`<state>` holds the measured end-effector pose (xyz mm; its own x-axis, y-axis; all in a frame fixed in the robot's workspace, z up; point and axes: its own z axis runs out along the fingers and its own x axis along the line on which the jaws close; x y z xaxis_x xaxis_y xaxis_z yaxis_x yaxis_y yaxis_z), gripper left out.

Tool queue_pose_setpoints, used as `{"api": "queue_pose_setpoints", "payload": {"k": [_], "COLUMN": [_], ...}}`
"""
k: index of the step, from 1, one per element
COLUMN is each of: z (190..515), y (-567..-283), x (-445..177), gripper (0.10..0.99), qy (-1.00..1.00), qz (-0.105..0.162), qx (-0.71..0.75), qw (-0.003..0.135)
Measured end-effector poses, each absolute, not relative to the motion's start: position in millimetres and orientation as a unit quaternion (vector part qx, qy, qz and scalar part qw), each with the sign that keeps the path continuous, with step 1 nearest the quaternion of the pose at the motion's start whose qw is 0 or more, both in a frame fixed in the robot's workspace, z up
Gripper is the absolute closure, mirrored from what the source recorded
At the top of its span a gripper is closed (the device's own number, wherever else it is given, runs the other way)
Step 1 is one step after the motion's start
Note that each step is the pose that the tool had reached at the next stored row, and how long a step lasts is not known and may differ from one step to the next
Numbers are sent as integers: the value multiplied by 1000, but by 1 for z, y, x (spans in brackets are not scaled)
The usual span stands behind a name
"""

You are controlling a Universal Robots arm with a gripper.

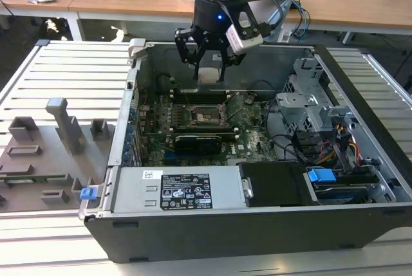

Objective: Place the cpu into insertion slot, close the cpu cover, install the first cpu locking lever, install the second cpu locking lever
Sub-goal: 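Place the cpu into insertion slot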

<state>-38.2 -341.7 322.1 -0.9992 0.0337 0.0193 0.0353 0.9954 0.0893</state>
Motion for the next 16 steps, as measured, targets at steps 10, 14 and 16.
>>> {"api": "queue_pose_setpoints", "payload": {"k": [10,14,16], "z": [313,309,308], "y": [-342,-342,-342], "x": [-38,-38,-38], "gripper": [545,545,545], "qy": [-999,-999,-999], "qz": [-45,-45,-45], "qx": [-17,-17,-17], "qw": [9,9,9]}}
